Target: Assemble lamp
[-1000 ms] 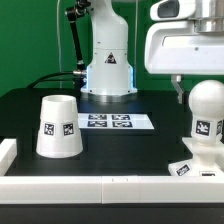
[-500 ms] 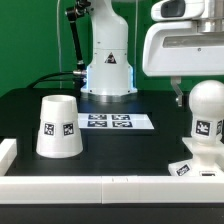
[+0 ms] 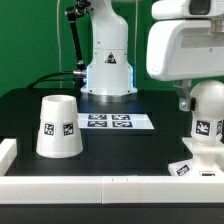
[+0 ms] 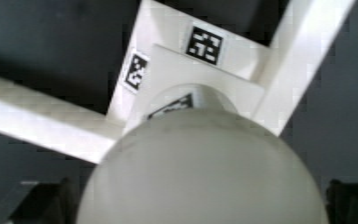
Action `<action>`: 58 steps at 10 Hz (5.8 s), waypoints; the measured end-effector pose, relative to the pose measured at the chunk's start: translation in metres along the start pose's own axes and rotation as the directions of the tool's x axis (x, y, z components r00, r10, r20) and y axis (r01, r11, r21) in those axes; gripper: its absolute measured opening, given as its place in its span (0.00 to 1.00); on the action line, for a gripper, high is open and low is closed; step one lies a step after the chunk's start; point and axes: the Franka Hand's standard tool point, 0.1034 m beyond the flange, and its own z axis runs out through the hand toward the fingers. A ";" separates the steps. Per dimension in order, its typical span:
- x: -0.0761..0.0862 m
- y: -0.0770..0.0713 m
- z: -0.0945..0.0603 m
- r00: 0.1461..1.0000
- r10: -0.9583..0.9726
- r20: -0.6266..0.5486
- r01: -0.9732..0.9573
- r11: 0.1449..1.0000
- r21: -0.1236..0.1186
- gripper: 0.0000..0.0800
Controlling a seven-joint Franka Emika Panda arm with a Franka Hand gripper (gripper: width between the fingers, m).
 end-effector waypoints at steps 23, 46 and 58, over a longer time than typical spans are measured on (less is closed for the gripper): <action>-0.003 0.011 0.007 0.855 -0.517 0.046 0.519 0.850 -0.092 0.72; -0.005 0.007 0.011 0.178 0.983 -0.040 -0.982 0.180 0.055 0.72; -0.003 -0.003 0.014 -0.389 0.914 0.115 -0.917 -0.396 0.052 0.85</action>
Offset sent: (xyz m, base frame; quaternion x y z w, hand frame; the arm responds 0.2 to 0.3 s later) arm 0.0000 0.0000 0.0000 0.0000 0.0000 -0.1938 0.9810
